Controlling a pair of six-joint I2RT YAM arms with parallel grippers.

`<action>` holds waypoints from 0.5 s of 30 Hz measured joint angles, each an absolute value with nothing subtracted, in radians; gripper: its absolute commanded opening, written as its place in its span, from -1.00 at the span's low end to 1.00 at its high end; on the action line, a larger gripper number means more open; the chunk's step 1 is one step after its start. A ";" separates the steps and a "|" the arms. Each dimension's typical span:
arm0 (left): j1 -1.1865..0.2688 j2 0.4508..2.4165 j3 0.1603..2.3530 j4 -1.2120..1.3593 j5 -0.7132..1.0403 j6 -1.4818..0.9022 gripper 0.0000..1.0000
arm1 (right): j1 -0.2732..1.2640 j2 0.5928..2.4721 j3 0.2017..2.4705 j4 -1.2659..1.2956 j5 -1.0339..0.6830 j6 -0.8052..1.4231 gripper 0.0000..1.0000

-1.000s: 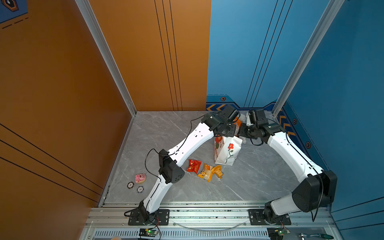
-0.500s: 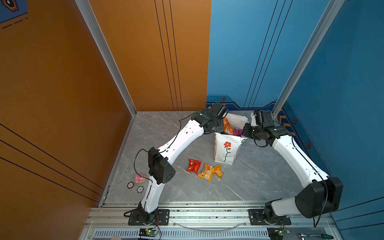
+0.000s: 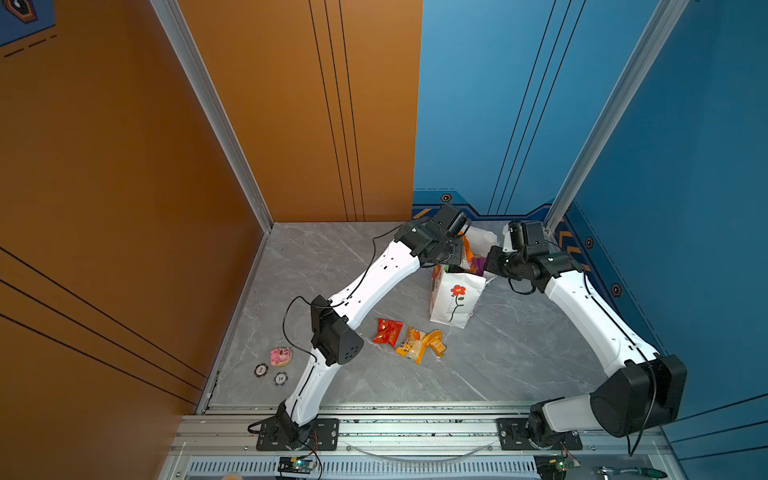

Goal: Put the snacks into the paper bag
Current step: 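Move the left gripper down toward the red candy pack on the table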

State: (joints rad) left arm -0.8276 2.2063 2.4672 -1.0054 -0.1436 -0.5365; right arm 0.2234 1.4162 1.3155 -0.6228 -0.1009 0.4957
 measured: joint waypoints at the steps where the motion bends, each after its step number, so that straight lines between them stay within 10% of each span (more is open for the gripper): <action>1: -0.830 2.202 2.460 -0.997 -0.141 -0.534 -0.35 | 0.223 1.415 1.312 -0.615 -0.102 0.497 -1.00; 15: -0.880 1.734 1.974 -0.857 -0.194 -0.495 0.57 | 0.212 1.399 1.296 -0.606 -0.120 0.498 -0.98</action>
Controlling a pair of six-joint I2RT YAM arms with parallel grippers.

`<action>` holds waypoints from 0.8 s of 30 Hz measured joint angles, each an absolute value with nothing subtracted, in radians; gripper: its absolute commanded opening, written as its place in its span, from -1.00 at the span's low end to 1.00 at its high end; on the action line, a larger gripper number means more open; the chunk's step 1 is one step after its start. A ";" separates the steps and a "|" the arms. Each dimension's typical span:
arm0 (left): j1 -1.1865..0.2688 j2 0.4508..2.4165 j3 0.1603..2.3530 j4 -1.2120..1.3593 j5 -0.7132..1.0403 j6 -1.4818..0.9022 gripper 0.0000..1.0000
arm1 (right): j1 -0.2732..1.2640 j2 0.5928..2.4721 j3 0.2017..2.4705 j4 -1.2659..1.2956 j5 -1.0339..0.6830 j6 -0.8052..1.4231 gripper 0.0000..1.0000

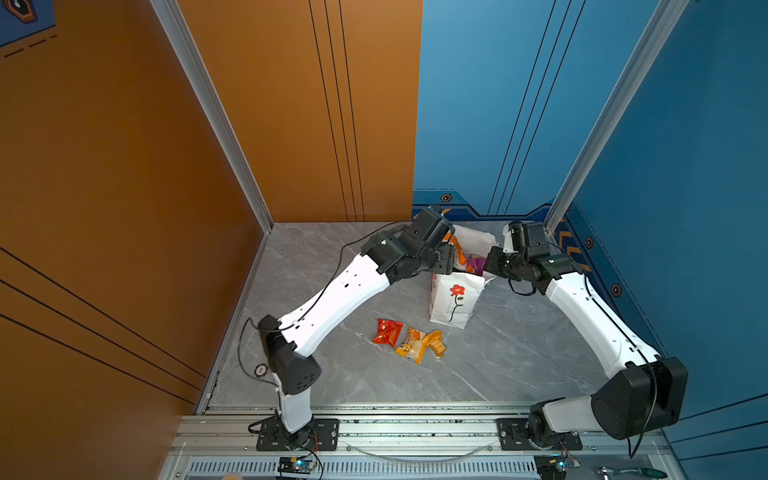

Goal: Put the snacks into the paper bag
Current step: 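Move the left gripper down toward the red candy pack on the table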

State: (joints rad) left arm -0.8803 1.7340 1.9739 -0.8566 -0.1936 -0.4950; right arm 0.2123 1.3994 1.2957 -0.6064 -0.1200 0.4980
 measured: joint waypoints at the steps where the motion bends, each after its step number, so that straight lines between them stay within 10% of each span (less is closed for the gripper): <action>1: -0.885 1.669 1.901 -0.822 -0.194 -0.495 0.58 | 0.210 1.394 1.290 -0.605 -0.120 0.498 -0.98; 12: -0.716 1.212 1.286 -0.649 -0.214 -0.587 0.68 | 0.187 1.369 1.258 -0.584 -0.157 0.506 -0.97; 24: -0.458 1.204 0.886 -0.587 0.078 -0.702 0.89 | 0.183 1.359 1.244 -0.574 -0.166 0.506 -0.96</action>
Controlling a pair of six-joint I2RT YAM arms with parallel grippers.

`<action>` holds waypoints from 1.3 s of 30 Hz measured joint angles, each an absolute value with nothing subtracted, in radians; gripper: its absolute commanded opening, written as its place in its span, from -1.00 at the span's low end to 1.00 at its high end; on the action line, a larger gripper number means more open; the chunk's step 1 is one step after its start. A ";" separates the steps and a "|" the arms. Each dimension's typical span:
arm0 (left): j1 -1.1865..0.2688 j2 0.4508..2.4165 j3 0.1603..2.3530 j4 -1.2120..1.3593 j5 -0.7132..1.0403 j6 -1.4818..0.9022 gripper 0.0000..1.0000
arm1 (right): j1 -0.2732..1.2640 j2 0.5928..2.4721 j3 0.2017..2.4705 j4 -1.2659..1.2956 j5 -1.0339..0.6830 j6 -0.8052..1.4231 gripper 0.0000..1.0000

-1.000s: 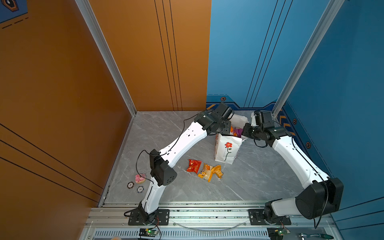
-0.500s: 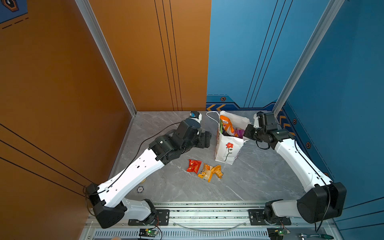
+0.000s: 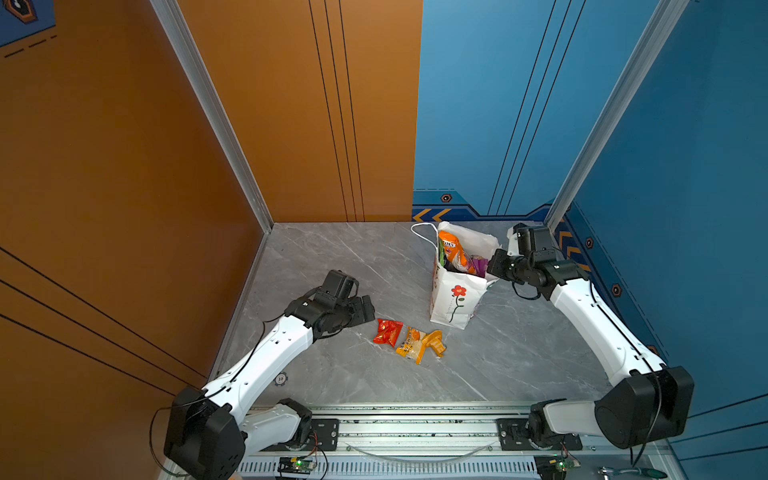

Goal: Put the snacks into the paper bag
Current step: 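Move the left gripper down toward the red candy pack on the table, then close the left gripper on the red candy pack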

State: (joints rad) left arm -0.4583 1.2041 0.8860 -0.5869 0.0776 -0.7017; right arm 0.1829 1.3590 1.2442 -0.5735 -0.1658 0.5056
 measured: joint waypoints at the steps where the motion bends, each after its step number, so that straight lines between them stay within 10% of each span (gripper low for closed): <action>1: -0.459 1.222 0.873 -0.570 0.095 -0.702 0.89 | 0.183 1.359 1.244 -0.574 -0.166 0.506 -0.96; 20: -0.553 1.553 0.804 -0.289 0.269 -0.715 0.55 | 0.191 1.359 1.239 -0.566 -0.164 0.506 -0.94; 32: -0.566 1.590 0.796 -0.218 0.246 -0.741 -0.60 | 0.196 1.359 1.235 -0.564 -0.157 0.505 -0.95; 39: -0.566 1.495 0.724 -0.179 0.201 -0.759 -0.84 | 0.197 1.351 1.227 -0.564 -0.151 0.505 -0.95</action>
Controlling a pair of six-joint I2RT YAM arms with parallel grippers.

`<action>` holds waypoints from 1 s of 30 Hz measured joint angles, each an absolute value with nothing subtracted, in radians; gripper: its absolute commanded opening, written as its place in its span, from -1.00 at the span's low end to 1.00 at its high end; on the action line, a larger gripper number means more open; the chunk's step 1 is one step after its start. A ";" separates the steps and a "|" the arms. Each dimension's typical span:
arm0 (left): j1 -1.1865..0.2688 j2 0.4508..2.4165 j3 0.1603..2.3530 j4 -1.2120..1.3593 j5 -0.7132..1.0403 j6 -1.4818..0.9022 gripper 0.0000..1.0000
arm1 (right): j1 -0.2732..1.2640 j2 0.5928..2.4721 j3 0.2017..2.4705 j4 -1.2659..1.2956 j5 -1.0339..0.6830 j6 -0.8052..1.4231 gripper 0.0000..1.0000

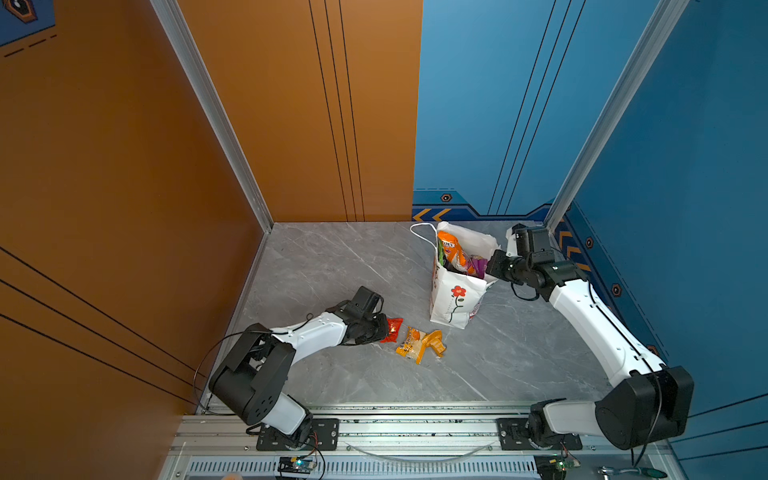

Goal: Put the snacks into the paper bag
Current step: 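Close the left gripper on the red candy pack, then lift the red candy pack with the left gripper over the paper bag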

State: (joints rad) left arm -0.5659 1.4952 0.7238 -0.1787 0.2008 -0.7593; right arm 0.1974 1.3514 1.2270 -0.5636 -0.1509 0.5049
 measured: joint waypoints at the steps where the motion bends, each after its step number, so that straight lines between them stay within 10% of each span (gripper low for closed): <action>1: -0.565 1.474 0.710 -0.178 0.191 -0.759 -0.86 | 0.198 1.348 1.225 -0.564 -0.149 0.505 -0.95; 30: -0.561 1.009 0.732 -0.235 -0.001 -0.672 -1.00 | 0.209 1.342 1.220 -0.564 -0.134 0.505 -0.94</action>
State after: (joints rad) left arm -0.5613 1.0088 0.7322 -0.2348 -0.0010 -0.6724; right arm 0.2089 1.3422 1.2198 -0.5636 -0.1337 0.5053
